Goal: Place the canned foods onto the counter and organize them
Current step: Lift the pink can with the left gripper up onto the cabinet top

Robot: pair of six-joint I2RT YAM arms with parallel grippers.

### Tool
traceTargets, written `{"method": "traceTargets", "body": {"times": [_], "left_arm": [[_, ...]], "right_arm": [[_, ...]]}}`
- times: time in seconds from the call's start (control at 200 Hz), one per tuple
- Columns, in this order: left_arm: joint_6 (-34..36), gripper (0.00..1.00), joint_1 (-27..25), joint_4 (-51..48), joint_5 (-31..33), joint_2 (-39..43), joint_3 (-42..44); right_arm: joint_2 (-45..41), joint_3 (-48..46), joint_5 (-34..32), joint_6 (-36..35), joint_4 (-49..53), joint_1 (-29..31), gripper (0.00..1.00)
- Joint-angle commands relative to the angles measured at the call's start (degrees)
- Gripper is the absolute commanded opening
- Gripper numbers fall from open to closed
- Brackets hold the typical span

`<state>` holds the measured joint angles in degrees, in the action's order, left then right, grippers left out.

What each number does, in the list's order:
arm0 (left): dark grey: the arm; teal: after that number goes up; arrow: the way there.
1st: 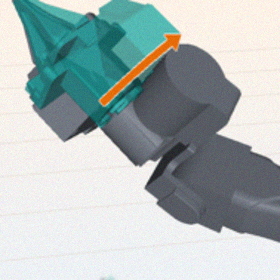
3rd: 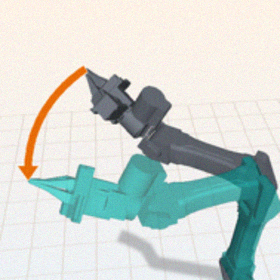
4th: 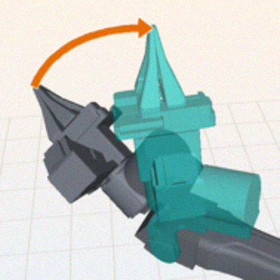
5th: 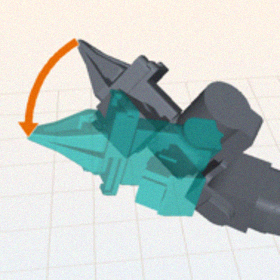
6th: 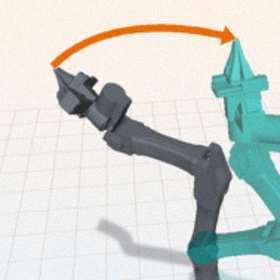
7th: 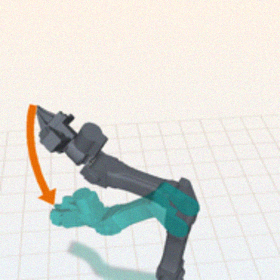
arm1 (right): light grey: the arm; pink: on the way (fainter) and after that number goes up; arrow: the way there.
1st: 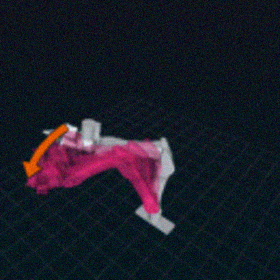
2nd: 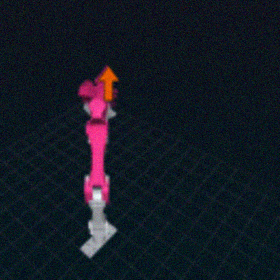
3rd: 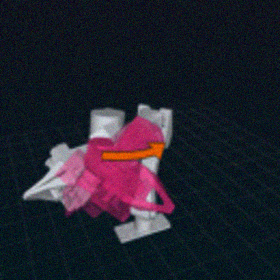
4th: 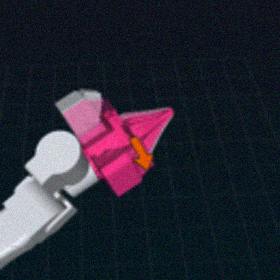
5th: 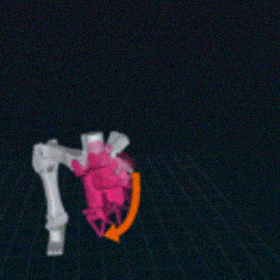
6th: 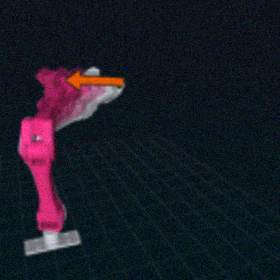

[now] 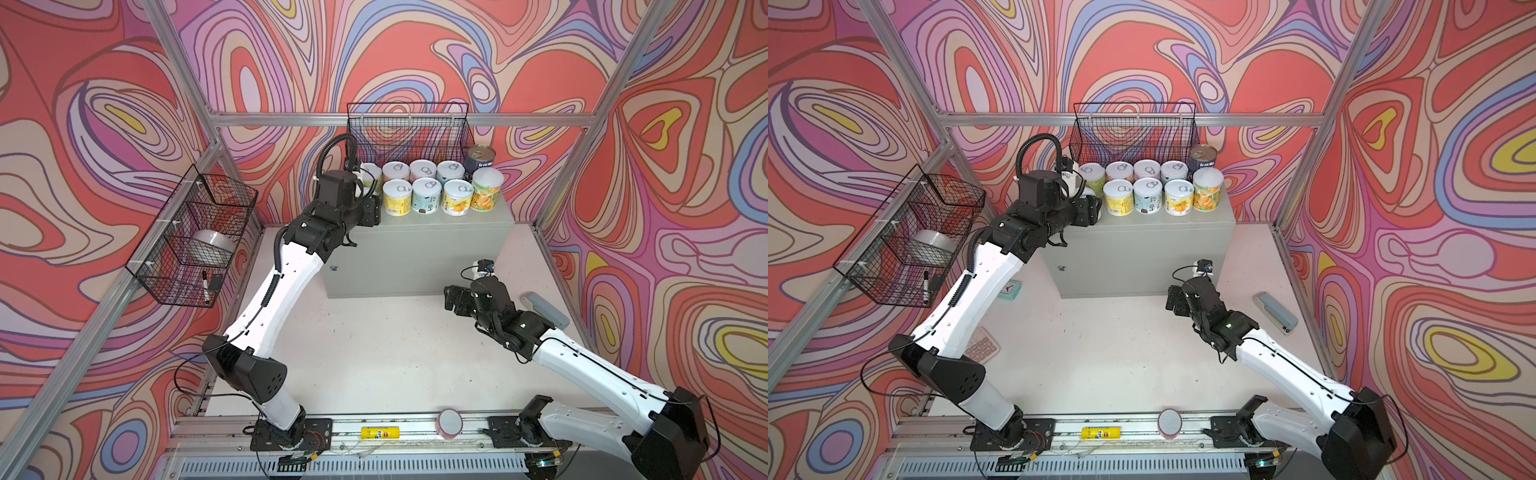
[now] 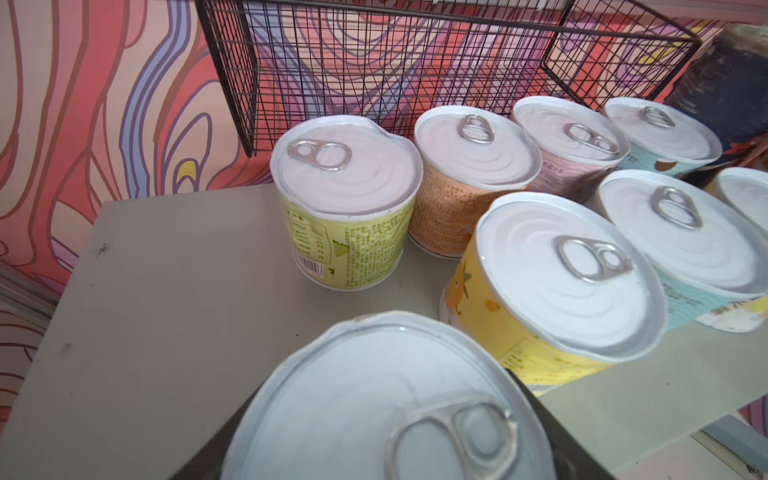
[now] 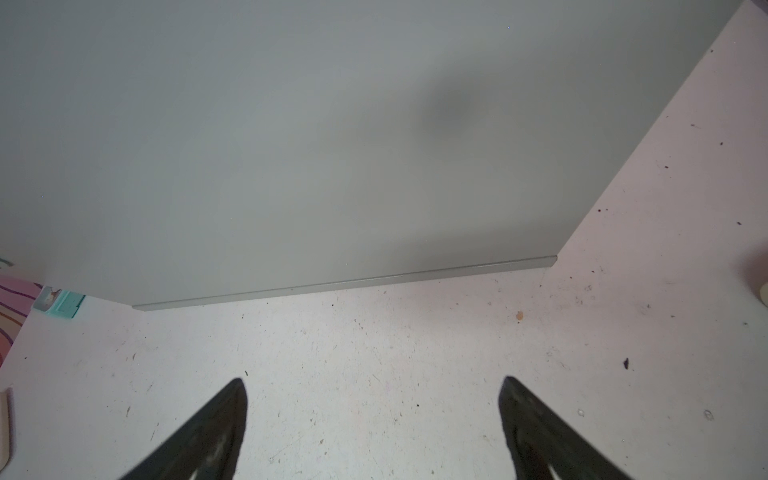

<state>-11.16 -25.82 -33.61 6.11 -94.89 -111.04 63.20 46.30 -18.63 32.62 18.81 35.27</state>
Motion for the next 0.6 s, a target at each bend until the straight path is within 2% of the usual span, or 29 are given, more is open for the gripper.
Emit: {"method": "traceTargets", "body": {"times": [0.0, 0.366, 0.526, 0.596], "left_arm": [[-0.3, 0.0, 0.2, 2.6, 0.6, -0.6, -3.7], [0.2, 0.0, 0.2, 0.6, 3.2, -3.7, -6.6], [0.5, 0.33, 0.2, 1.1, 3.9, -3.8, -6.8], [1.0, 0.42, 0.2, 1.3, 4.3, -3.8, -7.0]], "right_arm": [[-0.8, 1.4, -1.1, -0.4, 0.6, -0.3, 0.97], [-0.9, 1.6, -1.7, -0.4, 0.9, -0.3, 0.97], [-0.8, 1.7, -1.6, -0.5, 0.8, -0.2, 0.97], [-0.6, 1.9, -1.6, -0.5, 0.9, -0.3, 0.98]]}}
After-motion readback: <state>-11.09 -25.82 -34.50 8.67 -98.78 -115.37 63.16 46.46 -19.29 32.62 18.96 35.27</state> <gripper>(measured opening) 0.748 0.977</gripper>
